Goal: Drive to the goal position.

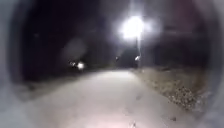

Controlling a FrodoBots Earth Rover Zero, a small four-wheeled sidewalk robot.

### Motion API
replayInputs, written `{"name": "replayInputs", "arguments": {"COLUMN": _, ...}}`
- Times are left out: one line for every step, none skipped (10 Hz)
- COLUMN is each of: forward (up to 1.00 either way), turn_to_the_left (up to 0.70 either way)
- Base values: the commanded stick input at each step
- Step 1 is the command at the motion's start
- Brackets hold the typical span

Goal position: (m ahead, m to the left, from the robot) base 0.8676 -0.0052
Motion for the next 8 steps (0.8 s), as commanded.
{"name": "replayInputs", "arguments": {"forward": 1.00, "turn_to_the_left": 0.00}}
{"name": "replayInputs", "arguments": {"forward": 1.00, "turn_to_the_left": 0.00}}
{"name": "replayInputs", "arguments": {"forward": 1.00, "turn_to_the_left": 0.00}}
{"name": "replayInputs", "arguments": {"forward": 1.00, "turn_to_the_left": 0.00}}
{"name": "replayInputs", "arguments": {"forward": 1.00, "turn_to_the_left": 0.00}}
{"name": "replayInputs", "arguments": {"forward": 1.00, "turn_to_the_left": 0.00}}
{"name": "replayInputs", "arguments": {"forward": 1.00, "turn_to_the_left": 0.00}}
{"name": "replayInputs", "arguments": {"forward": 0.82, "turn_to_the_left": 0.00}}
